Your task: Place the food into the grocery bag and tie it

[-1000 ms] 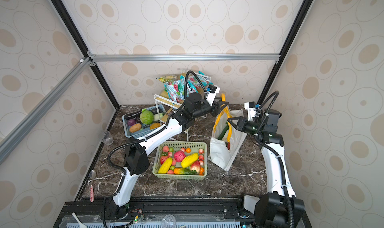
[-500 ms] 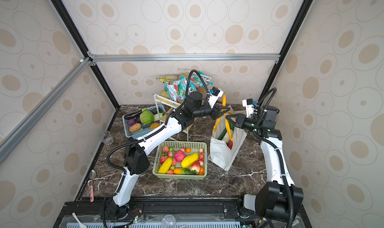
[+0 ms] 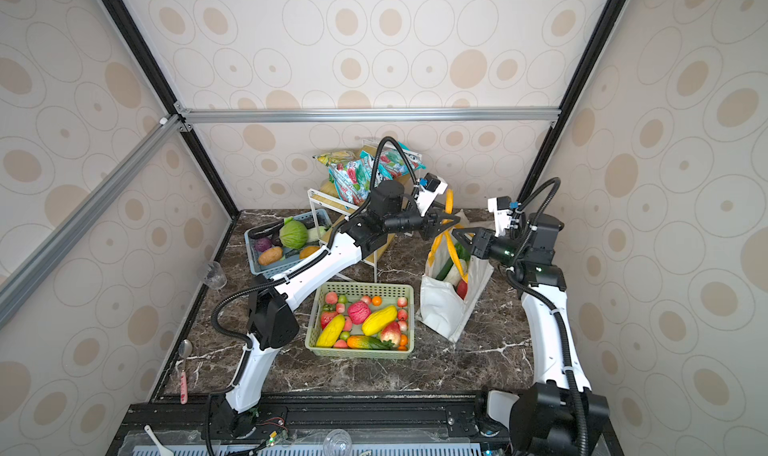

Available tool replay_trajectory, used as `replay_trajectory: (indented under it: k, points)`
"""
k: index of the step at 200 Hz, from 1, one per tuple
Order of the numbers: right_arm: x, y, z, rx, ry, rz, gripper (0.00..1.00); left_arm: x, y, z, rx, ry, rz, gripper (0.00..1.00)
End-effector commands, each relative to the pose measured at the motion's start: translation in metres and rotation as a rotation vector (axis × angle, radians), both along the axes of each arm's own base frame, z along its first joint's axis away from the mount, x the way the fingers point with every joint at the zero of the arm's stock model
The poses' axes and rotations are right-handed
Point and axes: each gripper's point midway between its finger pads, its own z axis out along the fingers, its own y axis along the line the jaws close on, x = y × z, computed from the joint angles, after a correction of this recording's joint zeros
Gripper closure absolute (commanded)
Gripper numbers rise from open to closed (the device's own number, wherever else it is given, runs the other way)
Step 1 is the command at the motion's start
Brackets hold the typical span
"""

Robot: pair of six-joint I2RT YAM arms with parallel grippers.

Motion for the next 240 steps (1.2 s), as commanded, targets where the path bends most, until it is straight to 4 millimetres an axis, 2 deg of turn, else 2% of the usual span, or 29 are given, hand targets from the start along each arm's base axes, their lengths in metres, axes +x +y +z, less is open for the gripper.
replay_trajectory:
  k: [1, 13, 36, 71, 101, 123, 160, 184, 240]
  points:
    - [0.005, -0.017, 0.028, 0.066, -0.079, -0.053, 0.6, 0.0, 0.006, 0.018, -0.019, -0.027, -0.008, 0.63]
    - [0.007, -0.022, 0.037, 0.085, -0.061, -0.1, 0.52, -0.001, 0.005, 0.017, -0.018, -0.023, -0.012, 0.64]
    - [0.019, -0.027, 0.04, 0.158, 0.062, -0.147, 0.46, -0.004, 0.003, 0.016, -0.009, -0.03, -0.014, 0.64]
    - [0.035, -0.003, 0.038, 0.189, 0.187, -0.125, 0.42, -0.005, 0.003, 0.015, 0.0, -0.037, -0.01, 0.65]
    - [0.054, 0.005, 0.031, 0.214, 0.262, -0.111, 0.42, -0.008, 0.001, 0.015, 0.003, -0.042, -0.013, 0.65]
    - [0.063, 0.011, 0.038, 0.239, 0.24, -0.093, 0.43, -0.008, 0.0, 0.014, 0.005, -0.043, -0.016, 0.65]
    - [0.079, 0.023, 0.039, 0.255, 0.255, -0.055, 0.48, -0.008, -0.002, 0.012, 0.006, -0.04, -0.017, 0.65]
    - [0.079, 0.034, 0.046, 0.265, 0.236, -0.018, 0.49, -0.009, -0.003, 0.012, 0.004, -0.039, -0.018, 0.65]
    - [0.063, 0.038, 0.056, 0.235, 0.219, 0.004, 0.46, -0.012, -0.004, 0.013, 0.005, -0.043, -0.026, 0.66]
